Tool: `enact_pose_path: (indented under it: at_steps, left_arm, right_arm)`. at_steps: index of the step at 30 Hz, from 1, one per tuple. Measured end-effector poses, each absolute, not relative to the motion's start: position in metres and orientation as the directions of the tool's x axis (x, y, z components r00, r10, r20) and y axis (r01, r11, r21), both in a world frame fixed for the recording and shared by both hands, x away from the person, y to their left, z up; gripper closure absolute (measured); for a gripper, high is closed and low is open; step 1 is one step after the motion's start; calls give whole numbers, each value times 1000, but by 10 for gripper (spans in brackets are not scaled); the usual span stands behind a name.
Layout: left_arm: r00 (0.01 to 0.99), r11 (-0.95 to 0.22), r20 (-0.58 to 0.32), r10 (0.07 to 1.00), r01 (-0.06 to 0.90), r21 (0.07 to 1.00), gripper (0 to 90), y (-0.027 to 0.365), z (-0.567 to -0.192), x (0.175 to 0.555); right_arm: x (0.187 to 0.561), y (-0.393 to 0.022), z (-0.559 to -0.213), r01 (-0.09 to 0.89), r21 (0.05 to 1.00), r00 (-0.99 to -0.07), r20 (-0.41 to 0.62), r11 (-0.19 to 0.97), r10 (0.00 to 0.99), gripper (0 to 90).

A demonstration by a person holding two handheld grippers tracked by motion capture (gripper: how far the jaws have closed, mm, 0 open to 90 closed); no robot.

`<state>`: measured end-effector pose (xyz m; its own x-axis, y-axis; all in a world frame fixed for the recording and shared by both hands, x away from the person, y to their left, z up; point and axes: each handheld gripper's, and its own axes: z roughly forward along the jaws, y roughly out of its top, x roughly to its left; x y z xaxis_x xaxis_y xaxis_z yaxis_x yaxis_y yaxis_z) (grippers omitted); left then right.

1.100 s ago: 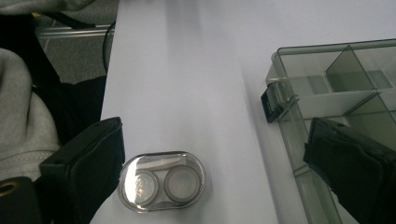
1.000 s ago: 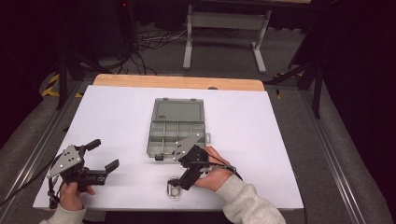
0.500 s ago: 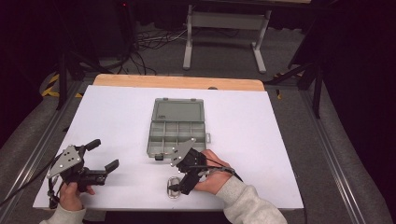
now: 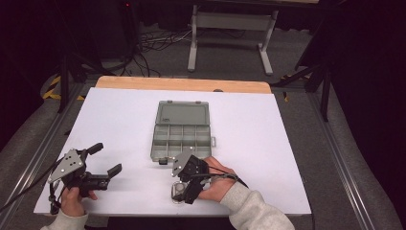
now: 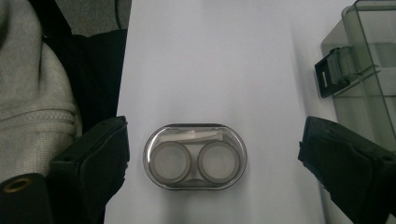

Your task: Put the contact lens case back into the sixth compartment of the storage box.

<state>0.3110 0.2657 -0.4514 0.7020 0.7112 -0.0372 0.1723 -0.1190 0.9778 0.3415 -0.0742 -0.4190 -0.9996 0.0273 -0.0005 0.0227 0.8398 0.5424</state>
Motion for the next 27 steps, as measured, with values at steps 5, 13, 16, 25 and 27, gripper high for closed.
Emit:
enact_pose_path:
  at_steps: [5,13,16,25,27]
  left_arm:
    - [703,-117,-38,711,172,978,11,266,-452,311]
    - [702,-117,-39,711,173,978,11,266,-451,311]
    - [702,-116,-39,711,172,978,11,266,-452,311]
    - [702,-115,-40,711,173,978,11,266,-452,311]
    - [703,-115,-41,710,173,978,12,266,-452,311]
  right_arm:
    - [340,-72,-421,17,523,-1000,0,852,20,91]
    - [337,-68,-426,2,493,-1000,-1,870,3,100]
    - [336,-67,-428,-3,479,-1000,-2,878,-3,107]
    - [335,-63,-434,-16,440,-1000,-9,898,-14,133]
    - [335,-62,-436,-25,430,-1000,-11,902,-22,139]
